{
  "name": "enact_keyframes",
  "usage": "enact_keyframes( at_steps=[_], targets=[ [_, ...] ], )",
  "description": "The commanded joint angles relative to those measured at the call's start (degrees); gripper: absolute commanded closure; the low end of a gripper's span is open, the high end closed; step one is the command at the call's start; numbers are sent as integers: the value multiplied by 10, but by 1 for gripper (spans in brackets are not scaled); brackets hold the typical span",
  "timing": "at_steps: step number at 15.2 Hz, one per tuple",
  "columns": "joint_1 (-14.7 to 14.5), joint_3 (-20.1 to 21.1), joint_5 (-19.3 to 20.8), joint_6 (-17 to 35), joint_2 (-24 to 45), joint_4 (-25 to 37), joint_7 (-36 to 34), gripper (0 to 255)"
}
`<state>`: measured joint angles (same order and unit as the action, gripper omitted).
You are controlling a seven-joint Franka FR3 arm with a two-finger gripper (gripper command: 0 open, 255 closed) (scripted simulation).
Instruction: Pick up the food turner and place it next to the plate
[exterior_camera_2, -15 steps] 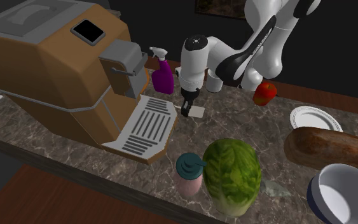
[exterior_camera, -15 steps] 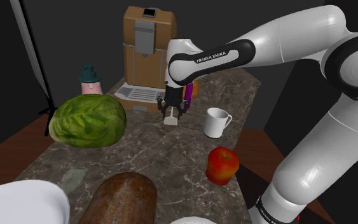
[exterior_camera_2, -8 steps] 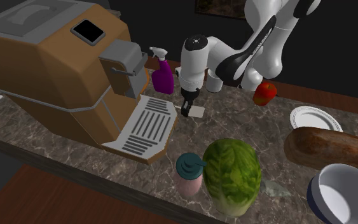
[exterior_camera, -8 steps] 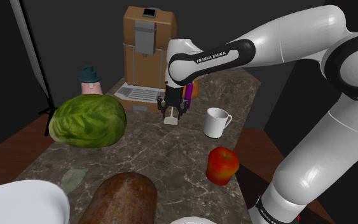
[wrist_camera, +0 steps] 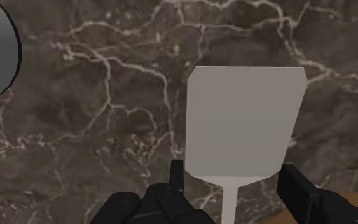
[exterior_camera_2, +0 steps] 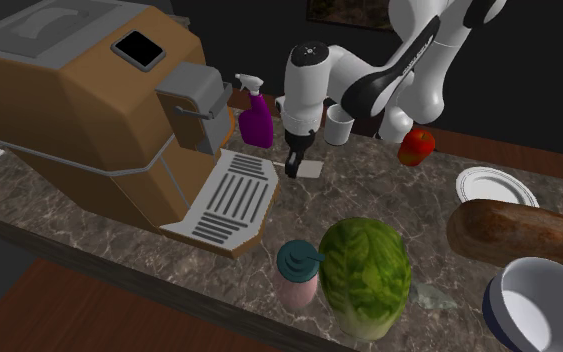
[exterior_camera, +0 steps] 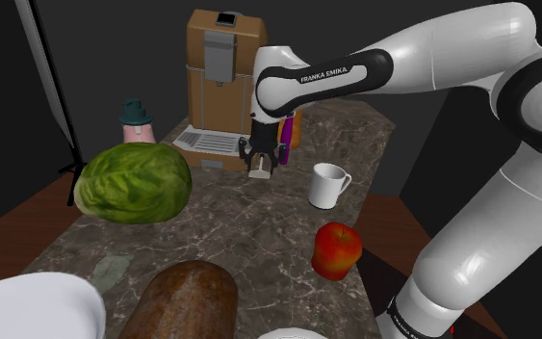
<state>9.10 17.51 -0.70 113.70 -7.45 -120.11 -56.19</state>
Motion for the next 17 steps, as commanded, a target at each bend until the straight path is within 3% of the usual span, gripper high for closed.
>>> enact_keyframes(
  at_steps=[1, 11, 17],
  targets=[
    [0, -1, -1, -15, -3, 12, 1, 255],
    [1, -3, -3, -91, -13, 79, 5, 255],
    [-32, 32, -32, -93, -81, 15, -51, 255]
  ],
)
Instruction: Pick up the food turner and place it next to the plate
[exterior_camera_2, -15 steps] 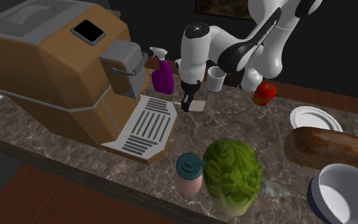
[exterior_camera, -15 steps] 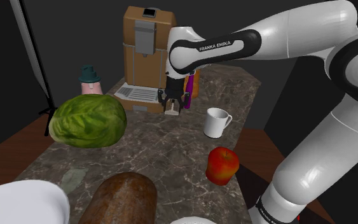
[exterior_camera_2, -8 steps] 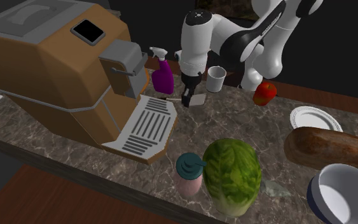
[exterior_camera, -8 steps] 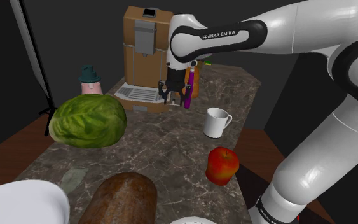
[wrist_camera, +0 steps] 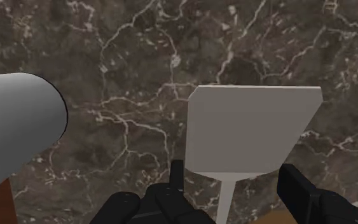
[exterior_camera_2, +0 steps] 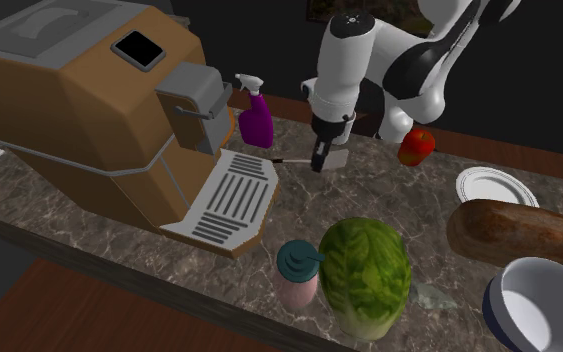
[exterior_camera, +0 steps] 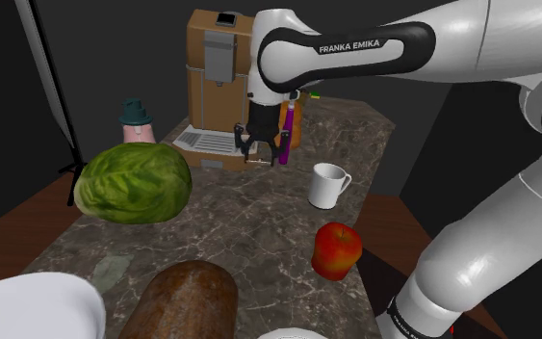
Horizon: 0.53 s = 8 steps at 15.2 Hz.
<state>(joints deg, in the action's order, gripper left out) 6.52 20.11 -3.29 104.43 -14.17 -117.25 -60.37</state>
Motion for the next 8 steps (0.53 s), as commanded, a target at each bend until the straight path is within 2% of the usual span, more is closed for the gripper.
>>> enact_keyframes(
  at_steps=[1, 8],
  targets=[
    [-12, 12, -11, -1, -24, -21, -19, 255],
    [-54, 63, -49, -11, -80, -60, -95, 255]
  ],
)
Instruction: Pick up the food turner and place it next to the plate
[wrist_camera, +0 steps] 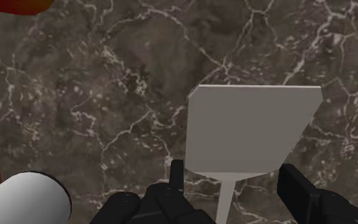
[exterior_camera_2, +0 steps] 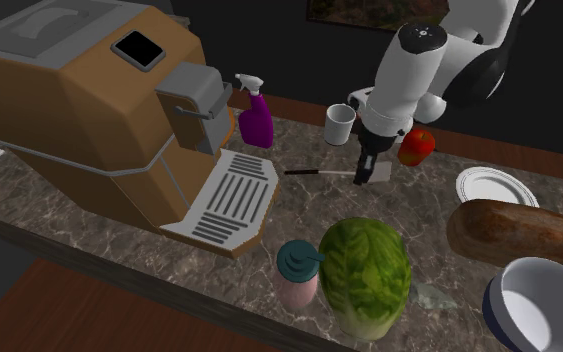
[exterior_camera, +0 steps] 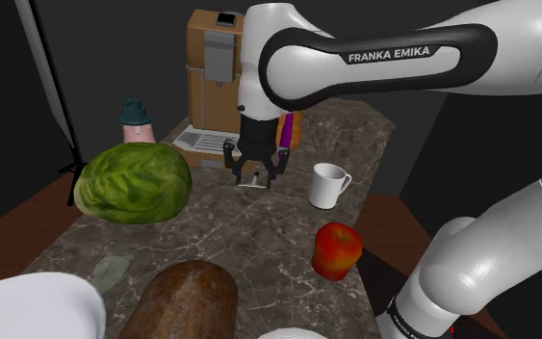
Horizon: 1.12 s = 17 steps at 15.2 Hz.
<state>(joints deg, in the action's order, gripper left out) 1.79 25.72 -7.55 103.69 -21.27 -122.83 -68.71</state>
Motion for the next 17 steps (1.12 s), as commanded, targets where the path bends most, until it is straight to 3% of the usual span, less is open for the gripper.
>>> enact_keyframes(
  at_steps=[1, 12, 17],
  targets=[
    [-12, 15, -12, -6, -15, -8, -23, 255],
    [-69, 118, -61, -23, -41, 2, -165, 255],
    [-71, 126, -65, 16, -39, -34, -165, 255]
  ],
)
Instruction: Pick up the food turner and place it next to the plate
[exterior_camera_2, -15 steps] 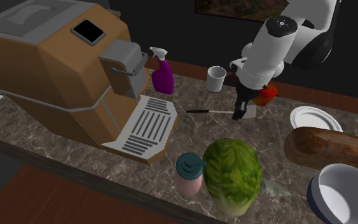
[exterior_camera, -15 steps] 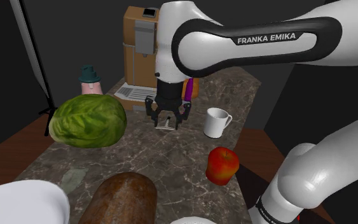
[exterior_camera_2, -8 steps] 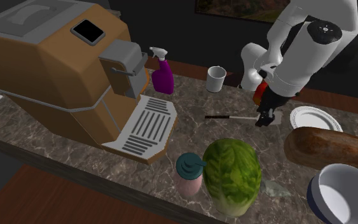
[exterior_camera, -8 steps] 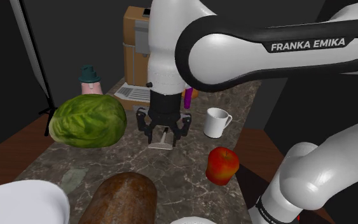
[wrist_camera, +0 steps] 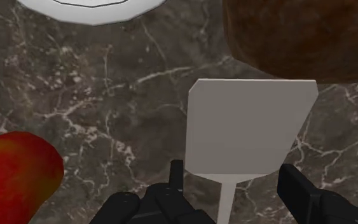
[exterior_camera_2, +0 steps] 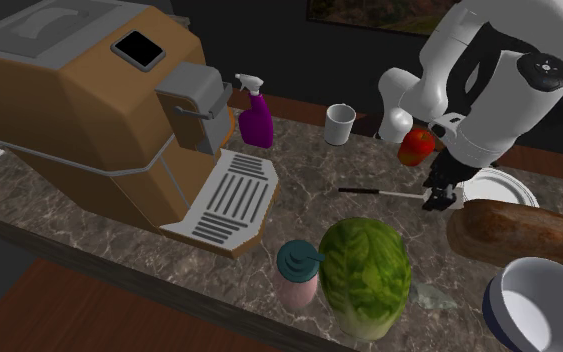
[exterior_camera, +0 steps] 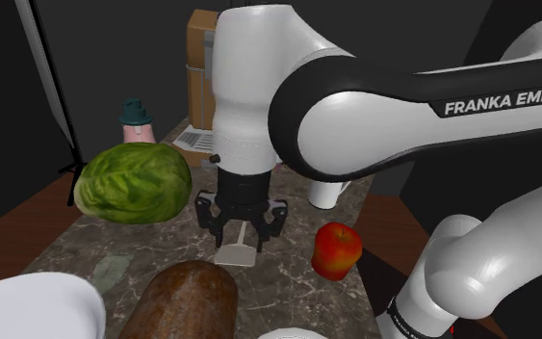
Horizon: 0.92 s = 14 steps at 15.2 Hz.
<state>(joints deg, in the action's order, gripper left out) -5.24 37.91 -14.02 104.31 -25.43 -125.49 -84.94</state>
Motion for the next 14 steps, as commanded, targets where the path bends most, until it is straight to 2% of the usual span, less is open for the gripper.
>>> enact_keyframes(
  at_steps=[1, 10, 12, 13, 14],
  targets=[
    [-1, 6, -1, 17, 4, -14, -3, 255],
    [-1, 24, -4, 87, 19, -70, -6, 255],
    [-1, 21, -4, 82, 15, -66, -6, 255],
    [-1, 21, -4, 82, 15, -66, -6, 0],
    [-2, 3, -13, 87, -2, -78, 10, 0]
  ],
)
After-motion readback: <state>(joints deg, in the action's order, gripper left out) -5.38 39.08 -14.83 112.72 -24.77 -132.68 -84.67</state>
